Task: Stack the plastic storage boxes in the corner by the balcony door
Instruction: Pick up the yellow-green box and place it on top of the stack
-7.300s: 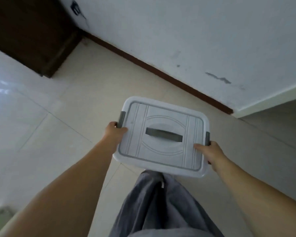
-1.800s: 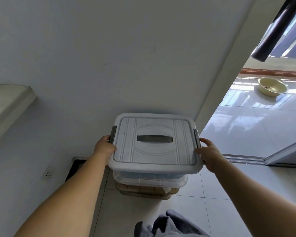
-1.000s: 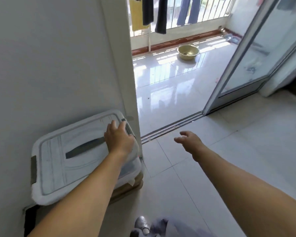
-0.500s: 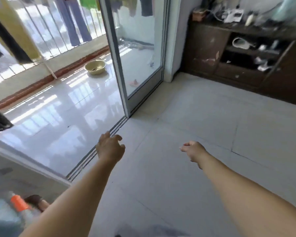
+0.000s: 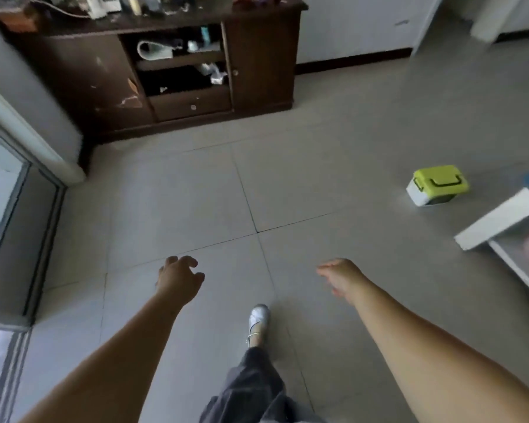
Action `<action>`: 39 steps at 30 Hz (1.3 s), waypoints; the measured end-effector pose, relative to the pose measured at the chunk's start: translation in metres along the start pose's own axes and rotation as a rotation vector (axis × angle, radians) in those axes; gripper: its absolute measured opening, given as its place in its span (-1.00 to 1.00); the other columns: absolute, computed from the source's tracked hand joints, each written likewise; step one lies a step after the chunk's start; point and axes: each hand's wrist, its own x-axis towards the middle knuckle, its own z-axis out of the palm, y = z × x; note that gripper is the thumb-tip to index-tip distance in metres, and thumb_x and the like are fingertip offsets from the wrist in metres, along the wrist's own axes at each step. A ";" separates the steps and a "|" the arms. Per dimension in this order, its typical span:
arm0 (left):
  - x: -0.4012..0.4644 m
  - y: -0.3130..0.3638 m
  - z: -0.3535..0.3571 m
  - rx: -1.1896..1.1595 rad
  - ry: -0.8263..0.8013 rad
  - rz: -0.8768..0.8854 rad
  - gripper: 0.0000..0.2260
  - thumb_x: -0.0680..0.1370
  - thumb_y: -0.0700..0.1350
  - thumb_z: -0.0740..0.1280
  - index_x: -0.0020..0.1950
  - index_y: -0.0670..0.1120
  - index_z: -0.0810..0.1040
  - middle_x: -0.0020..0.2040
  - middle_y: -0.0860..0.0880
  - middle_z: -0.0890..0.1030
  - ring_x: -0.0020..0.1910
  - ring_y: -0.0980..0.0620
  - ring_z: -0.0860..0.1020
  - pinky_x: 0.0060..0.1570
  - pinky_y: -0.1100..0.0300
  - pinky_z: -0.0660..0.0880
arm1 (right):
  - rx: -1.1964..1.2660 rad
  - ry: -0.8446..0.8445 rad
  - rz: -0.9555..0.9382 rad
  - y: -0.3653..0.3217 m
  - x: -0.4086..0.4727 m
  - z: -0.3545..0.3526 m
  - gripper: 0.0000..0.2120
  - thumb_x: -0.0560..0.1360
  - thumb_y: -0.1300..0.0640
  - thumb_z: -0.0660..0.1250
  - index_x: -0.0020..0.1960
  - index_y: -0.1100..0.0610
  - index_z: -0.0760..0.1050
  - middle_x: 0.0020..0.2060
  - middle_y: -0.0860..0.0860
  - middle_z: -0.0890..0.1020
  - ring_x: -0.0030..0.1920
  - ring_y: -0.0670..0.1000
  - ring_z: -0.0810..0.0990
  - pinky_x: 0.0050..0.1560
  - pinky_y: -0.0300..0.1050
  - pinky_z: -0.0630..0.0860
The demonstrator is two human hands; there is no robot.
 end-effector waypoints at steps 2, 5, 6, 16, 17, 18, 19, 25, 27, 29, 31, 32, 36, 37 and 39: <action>0.038 0.046 0.009 0.031 -0.037 0.078 -0.64 0.51 -0.08 0.32 0.30 -0.10 0.49 0.39 -0.18 0.37 0.32 -0.19 0.40 0.33 -0.04 0.36 | 0.072 0.056 0.050 -0.007 0.026 -0.030 -0.72 0.48 0.15 0.34 0.15 0.23 0.56 -0.03 0.20 0.62 -0.11 0.07 0.50 -0.22 -0.19 0.37; 0.088 0.116 0.018 0.054 -0.120 0.161 -0.66 0.51 -0.09 0.32 0.28 -0.10 0.51 0.37 -0.16 0.41 0.31 -0.17 0.43 0.30 -0.02 0.39 | 0.137 0.135 0.116 -0.023 0.063 -0.072 -0.68 0.48 0.16 0.34 0.17 0.31 0.54 -0.13 0.16 0.54 -0.13 0.08 0.46 -0.15 -0.12 0.35; 0.109 0.146 0.021 0.059 -0.156 0.182 -0.66 0.51 -0.09 0.32 0.27 -0.10 0.52 0.34 -0.16 0.43 0.28 -0.17 0.45 0.28 -0.02 0.41 | 0.173 0.163 0.137 -0.033 0.078 -0.091 -0.67 0.49 0.17 0.33 0.18 0.33 0.53 -0.15 0.14 0.50 -0.13 0.08 0.44 -0.15 -0.11 0.34; 0.198 0.369 0.085 0.102 -0.362 0.297 -0.69 0.51 -0.10 0.30 0.25 -0.10 0.51 0.27 -0.17 0.49 0.16 -0.15 0.53 -0.04 0.15 0.45 | 0.543 0.298 0.226 -0.058 0.181 -0.227 -0.91 0.50 0.19 0.30 -0.17 0.05 0.50 -0.30 0.05 0.47 -0.28 0.01 0.44 -0.23 -0.19 0.36; 0.203 0.396 0.100 0.117 -0.375 0.320 -0.68 0.52 -0.10 0.29 0.26 -0.10 0.50 0.28 -0.16 0.47 0.17 -0.14 0.53 -0.07 0.17 0.41 | 0.568 0.310 0.241 -0.055 0.196 -0.247 -0.89 0.50 0.18 0.30 -0.20 0.05 0.48 -0.31 0.06 0.46 -0.28 0.02 0.43 -0.21 -0.17 0.36; 0.210 0.425 0.117 0.136 -0.387 0.335 -0.67 0.52 -0.09 0.29 0.28 -0.10 0.49 0.29 -0.16 0.46 0.18 -0.14 0.52 -0.08 0.17 0.40 | 0.585 0.333 0.251 -0.051 0.213 -0.271 -0.92 0.50 0.18 0.31 -0.16 0.05 0.49 -0.29 0.07 0.48 -0.23 0.03 0.45 -0.16 -0.14 0.38; 0.211 0.444 0.125 0.143 -0.393 0.346 -0.66 0.53 -0.09 0.28 0.29 -0.10 0.48 0.29 -0.15 0.46 0.18 -0.14 0.52 -0.08 0.17 0.40 | 0.591 0.351 0.258 -0.050 0.224 -0.285 -0.98 0.51 0.17 0.31 -0.09 0.07 0.50 -0.24 0.08 0.50 -0.16 0.05 0.47 -0.11 -0.12 0.40; 0.220 0.593 0.181 0.133 -0.436 0.344 -0.64 0.53 -0.09 0.29 0.32 -0.12 0.45 0.30 -0.17 0.45 0.14 -0.16 0.53 -0.06 0.14 0.42 | 0.547 0.327 0.344 -0.036 0.294 -0.415 -0.92 0.49 0.16 0.30 -0.19 0.09 0.48 -0.31 0.07 0.49 -0.21 0.04 0.46 -0.29 -0.20 0.40; 0.224 0.643 0.196 0.116 -0.438 0.377 -0.64 0.53 -0.09 0.29 0.32 -0.13 0.44 0.31 -0.17 0.46 0.15 -0.16 0.53 -0.06 0.16 0.40 | 0.533 0.363 0.339 -0.038 0.318 -0.461 -0.91 0.47 0.19 0.29 -0.20 0.14 0.53 -0.35 0.07 0.46 -0.30 0.03 0.42 -0.28 -0.17 0.37; 0.228 0.689 0.208 0.100 -0.448 0.414 -0.64 0.53 -0.09 0.29 0.32 -0.12 0.45 0.29 -0.17 0.46 0.15 -0.15 0.54 -0.07 0.18 0.39 | 0.513 0.415 0.327 -0.041 0.344 -0.499 -0.82 0.47 0.20 0.26 -0.09 0.32 0.55 -0.36 0.09 0.45 -0.27 0.05 0.41 -0.23 -0.12 0.36; 0.236 0.730 0.221 0.085 -0.466 0.443 -0.64 0.52 -0.09 0.30 0.30 -0.13 0.47 0.28 -0.18 0.48 0.13 -0.15 0.54 -0.09 0.18 0.38 | 0.523 0.418 0.349 -0.048 0.368 -0.531 -0.83 0.49 0.20 0.26 -0.08 0.29 0.56 -0.36 0.08 0.47 -0.22 0.07 0.44 -0.19 -0.11 0.38; 0.242 0.748 0.227 0.083 -0.475 0.450 -0.64 0.52 -0.10 0.31 0.30 -0.13 0.47 0.28 -0.18 0.48 0.12 -0.15 0.55 -0.10 0.18 0.39 | 0.531 0.405 0.359 -0.054 0.380 -0.542 -0.86 0.49 0.20 0.26 -0.18 0.19 0.56 -0.35 0.08 0.47 -0.22 0.06 0.45 -0.20 -0.12 0.38; 0.288 0.827 0.257 0.080 -0.515 0.409 -0.65 0.52 -0.10 0.30 0.30 -0.14 0.46 0.28 -0.18 0.50 0.14 -0.16 0.55 -0.01 0.14 0.44 | 0.561 0.389 0.363 -0.073 0.446 -0.594 -0.84 0.51 0.21 0.26 -0.25 0.09 0.44 -0.27 0.08 0.47 -0.15 0.04 0.45 -0.32 -0.19 0.38; 0.296 0.842 0.261 0.081 -0.527 0.406 -0.65 0.53 -0.10 0.30 0.30 -0.15 0.46 0.28 -0.18 0.50 0.15 -0.17 0.54 0.04 0.13 0.44 | 0.572 0.390 0.361 -0.079 0.456 -0.603 -0.85 0.52 0.21 0.26 -0.23 0.08 0.43 -0.26 0.08 0.47 -0.13 0.03 0.45 -0.32 -0.20 0.38; 0.322 0.879 0.274 0.079 -0.549 0.393 -0.64 0.53 -0.12 0.30 0.30 -0.18 0.45 0.30 -0.18 0.50 0.21 -0.17 0.51 0.14 0.11 0.43 | 0.620 0.405 0.366 -0.091 0.486 -0.627 -0.85 0.53 0.21 0.25 -0.22 0.08 0.42 -0.26 0.07 0.45 -0.16 0.00 0.44 -0.31 -0.20 0.37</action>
